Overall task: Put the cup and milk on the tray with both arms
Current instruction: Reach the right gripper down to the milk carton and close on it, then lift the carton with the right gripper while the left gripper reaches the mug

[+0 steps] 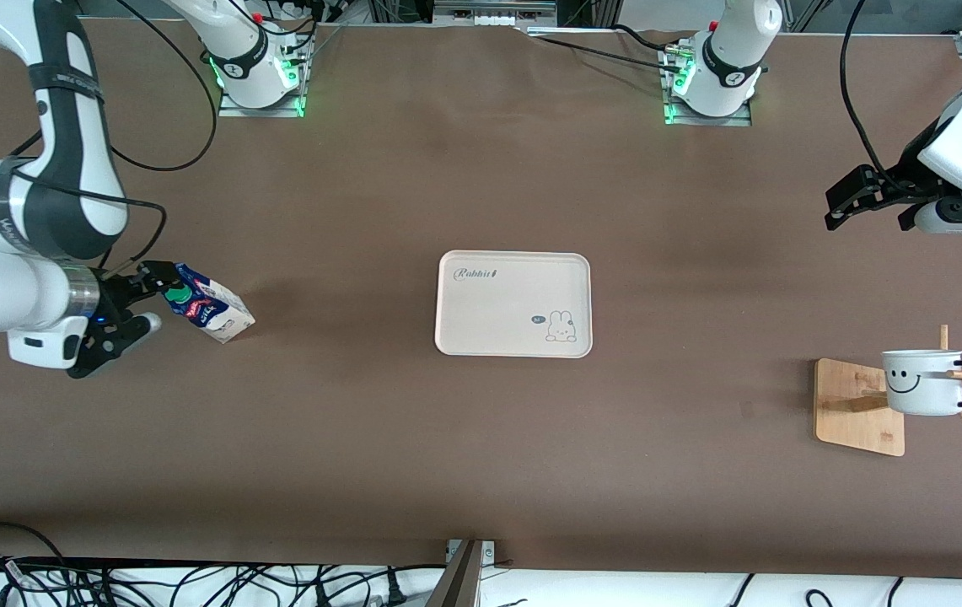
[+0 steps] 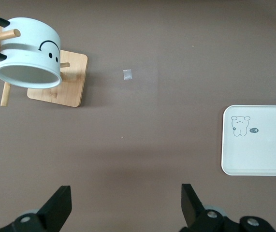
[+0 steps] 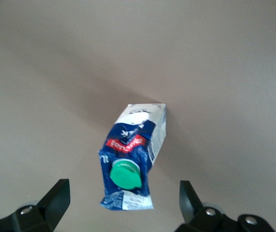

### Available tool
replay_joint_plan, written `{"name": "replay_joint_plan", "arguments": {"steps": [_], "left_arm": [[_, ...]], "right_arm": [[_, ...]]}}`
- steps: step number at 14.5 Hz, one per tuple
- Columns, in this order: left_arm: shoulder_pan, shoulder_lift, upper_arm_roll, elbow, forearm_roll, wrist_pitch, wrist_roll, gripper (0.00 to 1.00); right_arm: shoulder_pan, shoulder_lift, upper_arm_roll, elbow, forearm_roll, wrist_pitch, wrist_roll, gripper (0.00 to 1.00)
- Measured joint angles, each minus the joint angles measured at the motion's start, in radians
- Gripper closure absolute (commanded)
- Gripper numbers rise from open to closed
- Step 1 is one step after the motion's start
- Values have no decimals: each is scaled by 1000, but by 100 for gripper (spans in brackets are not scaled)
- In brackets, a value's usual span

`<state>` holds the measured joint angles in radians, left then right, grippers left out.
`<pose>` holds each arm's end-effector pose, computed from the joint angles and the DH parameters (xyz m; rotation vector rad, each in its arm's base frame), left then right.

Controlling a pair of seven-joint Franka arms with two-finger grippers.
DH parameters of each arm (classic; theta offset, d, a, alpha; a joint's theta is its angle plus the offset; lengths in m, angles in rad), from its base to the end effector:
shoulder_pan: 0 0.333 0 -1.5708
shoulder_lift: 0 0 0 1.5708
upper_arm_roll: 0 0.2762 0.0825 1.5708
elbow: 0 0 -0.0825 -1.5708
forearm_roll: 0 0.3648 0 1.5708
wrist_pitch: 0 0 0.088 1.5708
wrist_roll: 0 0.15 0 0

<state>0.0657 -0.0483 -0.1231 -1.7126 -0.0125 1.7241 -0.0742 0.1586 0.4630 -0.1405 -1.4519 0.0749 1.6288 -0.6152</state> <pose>0.5358 -0.0335 0.5163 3.1297 0.0287 0.0922 0.6100 0.0307 0.3312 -2.8771 -0.9281 0.4050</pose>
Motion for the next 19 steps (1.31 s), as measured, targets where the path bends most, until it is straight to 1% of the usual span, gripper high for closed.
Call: {"name": "replay_joint_plan", "arguments": {"steps": [6, 9, 11, 16, 19], "left_arm": [[0, 0, -1, 0, -1, 5, 0, 0], [-1, -2, -3, -3, -1, 63, 1, 0], [-1, -14, -5, -21, -1, 79, 1, 0], [0, -65, 2, -48, -1, 59, 0, 0], [3, -70, 8, -59, 0, 38, 0, 0]], "right_arm": [[-2, 35, -4, -1, 2, 5, 0, 0], [-3, 42, -4, -3, 2, 5, -1, 0], [-3, 42, -4, -15, 2, 4, -3, 0], [-3, 42, -5, -31, 2, 0, -21, 0], [-3, 40, -7, -49, 2, 0, -49, 0]]}}
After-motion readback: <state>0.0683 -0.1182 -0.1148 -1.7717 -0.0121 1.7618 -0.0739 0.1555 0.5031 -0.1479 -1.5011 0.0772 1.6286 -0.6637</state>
